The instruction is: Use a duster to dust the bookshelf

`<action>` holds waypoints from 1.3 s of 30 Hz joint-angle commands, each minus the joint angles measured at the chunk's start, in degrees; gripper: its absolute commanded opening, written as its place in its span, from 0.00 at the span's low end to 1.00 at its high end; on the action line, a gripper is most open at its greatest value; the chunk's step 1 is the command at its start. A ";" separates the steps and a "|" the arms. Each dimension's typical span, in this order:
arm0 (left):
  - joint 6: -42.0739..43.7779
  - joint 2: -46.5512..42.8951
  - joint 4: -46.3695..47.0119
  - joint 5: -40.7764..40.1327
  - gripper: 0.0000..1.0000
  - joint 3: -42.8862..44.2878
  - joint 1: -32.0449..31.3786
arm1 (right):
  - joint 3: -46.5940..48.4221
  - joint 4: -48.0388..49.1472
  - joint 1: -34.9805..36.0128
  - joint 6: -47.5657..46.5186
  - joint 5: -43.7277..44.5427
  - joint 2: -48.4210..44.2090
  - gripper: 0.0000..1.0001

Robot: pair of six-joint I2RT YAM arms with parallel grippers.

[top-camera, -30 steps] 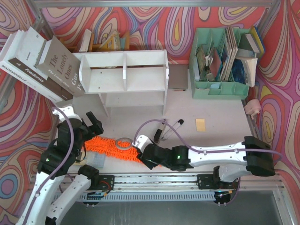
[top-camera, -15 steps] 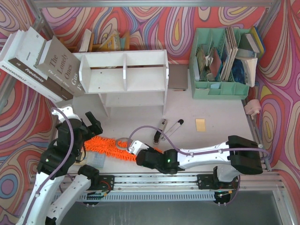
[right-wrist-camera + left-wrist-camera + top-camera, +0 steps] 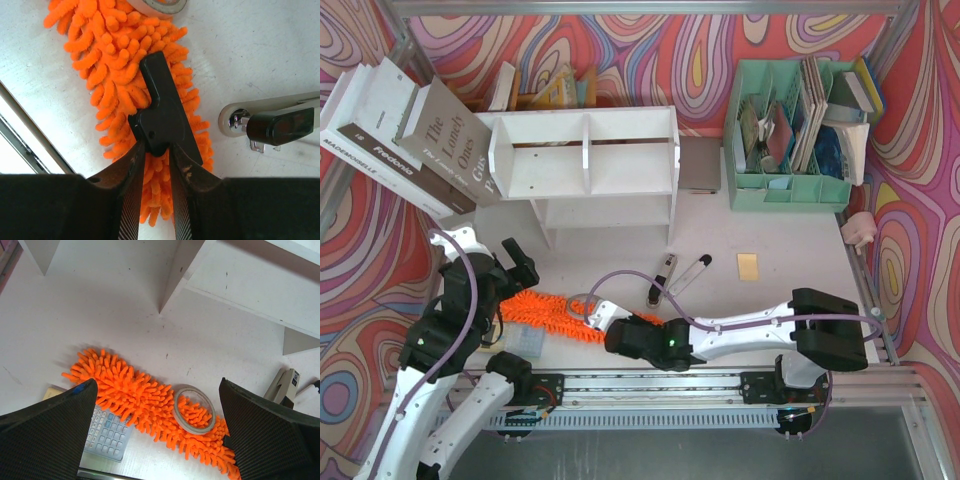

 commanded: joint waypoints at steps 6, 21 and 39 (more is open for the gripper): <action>0.62 -0.45 -0.38 -0.95 0.98 -0.65 -0.17 | 2.33 1.56 -0.39 -1.09 2.31 1.26 0.28; 0.79 -0.49 -0.21 -0.28 0.98 -0.71 -0.18 | 2.68 3.14 -0.43 -2.20 3.32 3.55 0.37; 0.75 -0.24 -0.19 -0.48 0.98 -0.65 -0.13 | 1.64 0.69 -0.51 -0.63 9.77 -3.25 0.22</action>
